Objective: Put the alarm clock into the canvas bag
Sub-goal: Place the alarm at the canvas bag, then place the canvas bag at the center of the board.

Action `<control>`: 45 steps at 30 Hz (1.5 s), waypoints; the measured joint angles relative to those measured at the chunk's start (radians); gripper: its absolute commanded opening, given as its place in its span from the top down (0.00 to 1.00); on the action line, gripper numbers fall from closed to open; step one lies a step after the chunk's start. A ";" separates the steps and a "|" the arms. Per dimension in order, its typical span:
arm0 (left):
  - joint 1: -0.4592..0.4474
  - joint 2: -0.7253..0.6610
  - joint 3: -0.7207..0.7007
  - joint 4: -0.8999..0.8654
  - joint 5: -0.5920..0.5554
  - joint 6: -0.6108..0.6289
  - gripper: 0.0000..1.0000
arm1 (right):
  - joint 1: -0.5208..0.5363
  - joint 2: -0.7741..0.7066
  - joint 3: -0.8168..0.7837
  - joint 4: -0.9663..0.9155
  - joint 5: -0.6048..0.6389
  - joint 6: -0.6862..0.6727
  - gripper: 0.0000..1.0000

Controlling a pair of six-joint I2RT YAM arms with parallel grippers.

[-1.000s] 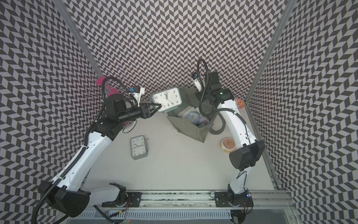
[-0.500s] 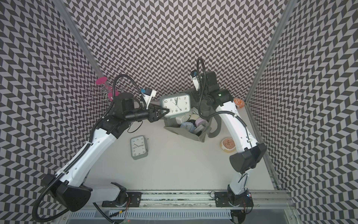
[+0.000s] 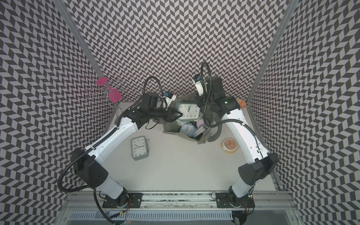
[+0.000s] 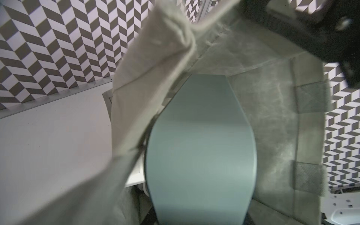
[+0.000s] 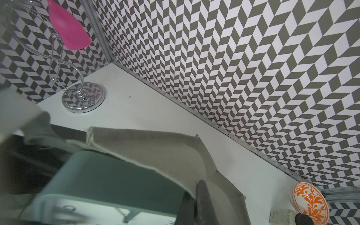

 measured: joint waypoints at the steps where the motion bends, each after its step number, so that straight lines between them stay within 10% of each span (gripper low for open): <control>1: -0.014 0.021 0.016 -0.002 -0.013 0.005 0.74 | 0.000 -0.001 -0.005 0.003 -0.002 0.003 1.00; 12: -0.085 0.230 0.174 -0.033 -0.072 -0.001 0.67 | -0.004 -0.001 -0.032 0.037 -0.002 0.039 1.00; 21: -0.087 0.296 0.254 -0.066 -0.126 -0.022 0.21 | -0.038 0.017 -0.032 0.043 -0.009 0.060 1.00; 28: -0.071 0.272 0.263 -0.079 -0.127 -0.036 0.05 | -0.074 0.017 -0.039 0.049 -0.033 0.078 1.00; 45: 0.288 -0.463 -0.280 0.040 -0.190 -0.191 0.01 | -0.249 0.043 -0.130 0.127 -0.043 0.165 0.98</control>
